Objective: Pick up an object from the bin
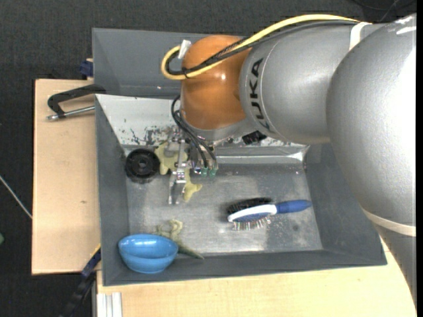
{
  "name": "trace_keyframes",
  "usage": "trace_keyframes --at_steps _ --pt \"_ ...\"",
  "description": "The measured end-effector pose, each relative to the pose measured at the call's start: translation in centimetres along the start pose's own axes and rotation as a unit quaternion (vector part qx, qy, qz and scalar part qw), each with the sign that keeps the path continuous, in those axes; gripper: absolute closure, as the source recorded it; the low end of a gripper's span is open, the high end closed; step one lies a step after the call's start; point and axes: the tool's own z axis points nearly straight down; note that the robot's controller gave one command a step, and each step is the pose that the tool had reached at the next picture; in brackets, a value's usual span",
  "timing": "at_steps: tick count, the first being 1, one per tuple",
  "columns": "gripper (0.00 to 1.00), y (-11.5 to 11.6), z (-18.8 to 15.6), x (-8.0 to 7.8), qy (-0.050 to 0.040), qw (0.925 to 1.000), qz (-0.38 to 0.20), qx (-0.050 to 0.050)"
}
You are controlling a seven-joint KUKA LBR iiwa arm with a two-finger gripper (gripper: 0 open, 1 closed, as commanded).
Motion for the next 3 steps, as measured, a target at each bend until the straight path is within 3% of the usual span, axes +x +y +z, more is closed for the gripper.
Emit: trace_keyframes --at_steps 1,2,3 --pt "0.0 -4.3 7.7 -2.1 -0.0048 0.9965 0.084 -0.002" --pt "1.0 -4.2 7.0 -2.7 -0.0181 0.9963 0.084 -0.006" --pt "1.0 -5.4 -7.7 -1.6 -0.007 0.9981 0.061 -0.001"
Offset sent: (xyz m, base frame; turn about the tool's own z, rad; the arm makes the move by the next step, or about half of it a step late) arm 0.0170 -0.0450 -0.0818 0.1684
